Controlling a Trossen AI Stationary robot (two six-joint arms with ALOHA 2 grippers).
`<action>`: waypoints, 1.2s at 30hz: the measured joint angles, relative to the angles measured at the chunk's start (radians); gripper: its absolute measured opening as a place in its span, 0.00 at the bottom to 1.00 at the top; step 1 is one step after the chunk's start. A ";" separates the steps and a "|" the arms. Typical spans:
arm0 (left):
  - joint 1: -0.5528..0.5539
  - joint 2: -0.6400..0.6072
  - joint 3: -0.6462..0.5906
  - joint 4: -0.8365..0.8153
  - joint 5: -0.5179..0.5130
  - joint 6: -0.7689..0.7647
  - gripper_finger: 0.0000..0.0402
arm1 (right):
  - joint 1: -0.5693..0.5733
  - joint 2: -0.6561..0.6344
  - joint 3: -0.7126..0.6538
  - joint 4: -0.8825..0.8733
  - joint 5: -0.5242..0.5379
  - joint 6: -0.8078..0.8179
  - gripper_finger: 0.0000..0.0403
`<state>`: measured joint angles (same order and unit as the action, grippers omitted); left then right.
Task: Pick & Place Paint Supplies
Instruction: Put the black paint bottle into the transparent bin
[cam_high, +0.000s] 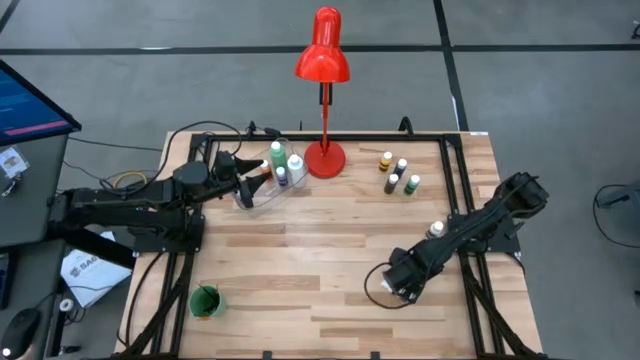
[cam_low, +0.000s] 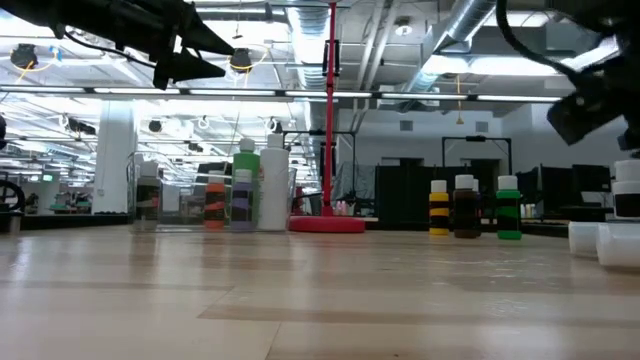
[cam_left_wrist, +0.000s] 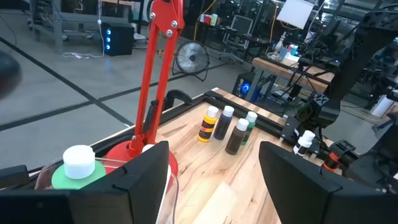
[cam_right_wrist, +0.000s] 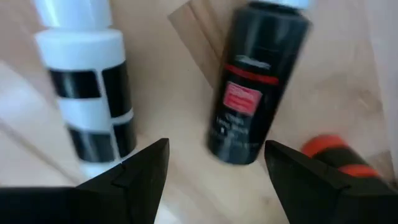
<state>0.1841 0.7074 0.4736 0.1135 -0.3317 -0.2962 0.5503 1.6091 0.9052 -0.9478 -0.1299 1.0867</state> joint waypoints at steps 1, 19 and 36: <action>0.000 0.000 0.000 0.000 0.000 0.000 0.60 | 0.000 0.016 0.000 0.004 0.006 -0.010 0.65; 0.000 0.000 0.000 0.001 0.038 -0.001 0.60 | 0.008 0.040 0.009 0.054 0.096 -0.016 0.29; -0.084 0.221 0.005 0.267 0.522 -0.109 0.60 | -0.198 -0.011 0.306 0.129 0.186 -0.404 0.32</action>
<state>0.0996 0.9288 0.4789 0.3803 0.1906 -0.4052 0.3520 1.5979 1.2112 -0.8185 0.0561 0.6823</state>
